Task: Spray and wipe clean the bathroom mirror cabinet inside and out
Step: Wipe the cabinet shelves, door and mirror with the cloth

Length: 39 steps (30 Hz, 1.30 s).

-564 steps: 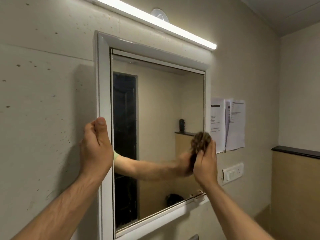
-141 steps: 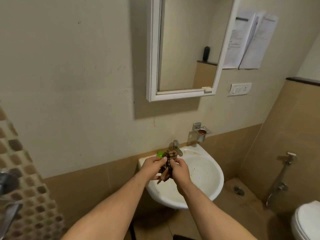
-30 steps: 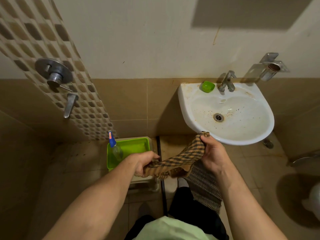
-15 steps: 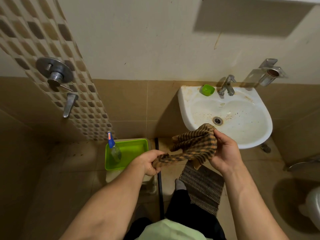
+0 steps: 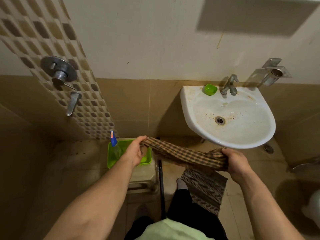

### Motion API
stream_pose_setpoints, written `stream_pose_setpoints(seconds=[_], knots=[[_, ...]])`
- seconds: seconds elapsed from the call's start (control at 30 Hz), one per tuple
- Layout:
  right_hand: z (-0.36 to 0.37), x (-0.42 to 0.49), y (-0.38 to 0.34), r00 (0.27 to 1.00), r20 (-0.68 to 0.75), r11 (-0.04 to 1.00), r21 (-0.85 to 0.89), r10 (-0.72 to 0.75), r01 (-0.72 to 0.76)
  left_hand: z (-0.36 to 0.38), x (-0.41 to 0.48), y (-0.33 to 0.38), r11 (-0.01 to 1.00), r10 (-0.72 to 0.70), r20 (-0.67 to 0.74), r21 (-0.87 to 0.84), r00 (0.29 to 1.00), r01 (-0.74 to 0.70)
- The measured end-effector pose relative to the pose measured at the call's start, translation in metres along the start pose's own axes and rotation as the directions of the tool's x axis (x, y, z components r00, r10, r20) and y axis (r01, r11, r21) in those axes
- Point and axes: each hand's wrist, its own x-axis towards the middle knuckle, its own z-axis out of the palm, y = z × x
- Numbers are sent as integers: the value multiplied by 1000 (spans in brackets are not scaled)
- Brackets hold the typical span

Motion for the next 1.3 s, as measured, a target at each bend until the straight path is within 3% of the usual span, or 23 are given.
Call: stream_pose_setpoints(seconds=[0.13,0.27,0.4,0.47,0.53,0.67,0.77,0.87,1.03,1.2,1.3], knots=[[1,4,3,999,0,995,-82,-52,52,-6,1,13,985,166,-7,52,986,-166],[8,9,4,997,-1,989,-123,-83,82,-13,-5,26,928,226,37,295,973,-227],[11,12,0,997,26,993,-82,-78,80,-26,-11,35,918,60,157,379,986,-116],[12,13,-1,996,51,995,-60,-75,78,-32,-13,35,910,-34,150,413,988,-31],[10,13,-2,994,75,995,-56,-82,87,-38,-12,33,907,-42,102,421,994,-5],[10,9,-4,985,131,991,-51,-112,120,-39,-9,37,948,86,69,302,994,-103],[14,7,-5,978,161,987,-65,-135,147,-38,-8,43,946,254,-49,219,966,-238],[19,6,-3,971,185,984,-67,-150,164,-38,-11,49,913,318,-42,283,947,-294],[27,2,-1,966,167,976,-64,-197,210,-39,-17,53,812,251,-78,559,965,-166],[28,0,6,956,149,968,26,-251,250,-48,-30,46,851,-95,-63,513,994,113],[26,0,11,959,163,973,51,-231,226,-53,-33,39,819,-133,-70,554,989,150]])
